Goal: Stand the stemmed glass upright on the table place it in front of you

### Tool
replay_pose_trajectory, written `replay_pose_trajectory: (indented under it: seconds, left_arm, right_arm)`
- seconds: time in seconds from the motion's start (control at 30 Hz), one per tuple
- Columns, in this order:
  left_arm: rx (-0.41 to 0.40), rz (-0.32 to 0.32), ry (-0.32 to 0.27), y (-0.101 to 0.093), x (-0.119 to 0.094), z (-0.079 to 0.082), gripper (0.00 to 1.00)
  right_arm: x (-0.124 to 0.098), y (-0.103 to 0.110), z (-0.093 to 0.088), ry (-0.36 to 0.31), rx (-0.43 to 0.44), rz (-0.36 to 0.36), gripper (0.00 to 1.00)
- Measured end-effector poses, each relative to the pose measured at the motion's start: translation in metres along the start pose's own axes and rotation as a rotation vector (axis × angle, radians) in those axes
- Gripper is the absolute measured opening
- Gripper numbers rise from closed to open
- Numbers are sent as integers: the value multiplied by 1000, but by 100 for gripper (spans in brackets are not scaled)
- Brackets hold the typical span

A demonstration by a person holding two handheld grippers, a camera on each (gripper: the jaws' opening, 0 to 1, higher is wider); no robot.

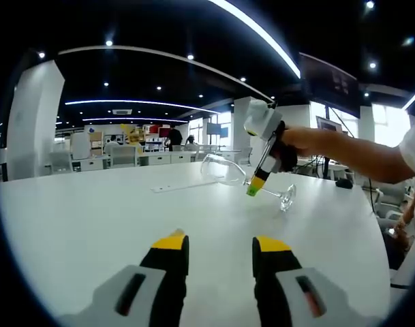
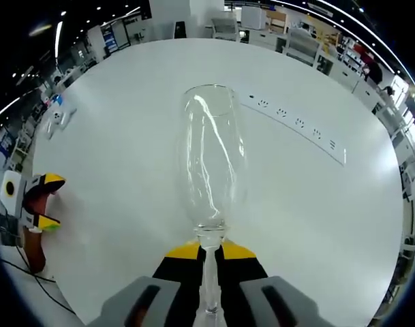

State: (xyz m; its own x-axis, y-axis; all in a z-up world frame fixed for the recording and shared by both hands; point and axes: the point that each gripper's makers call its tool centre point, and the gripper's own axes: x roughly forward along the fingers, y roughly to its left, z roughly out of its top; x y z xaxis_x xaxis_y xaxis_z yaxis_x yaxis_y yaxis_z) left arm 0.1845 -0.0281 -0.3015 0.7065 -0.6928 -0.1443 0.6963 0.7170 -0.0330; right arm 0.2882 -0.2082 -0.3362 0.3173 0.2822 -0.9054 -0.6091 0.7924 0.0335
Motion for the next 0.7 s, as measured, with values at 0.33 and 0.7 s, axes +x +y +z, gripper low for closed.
replay_pose_trajectory:
  seconds: [0.33,0.7]
  left_arm:
    - [1,2,-2,0,0,0,37]
    - [0,2,-1,0,0,0,37]
  right_arm:
    - [-4,1,4,-33,-1,-3,12]
    - [-11,0,8,-96,15,0,12]
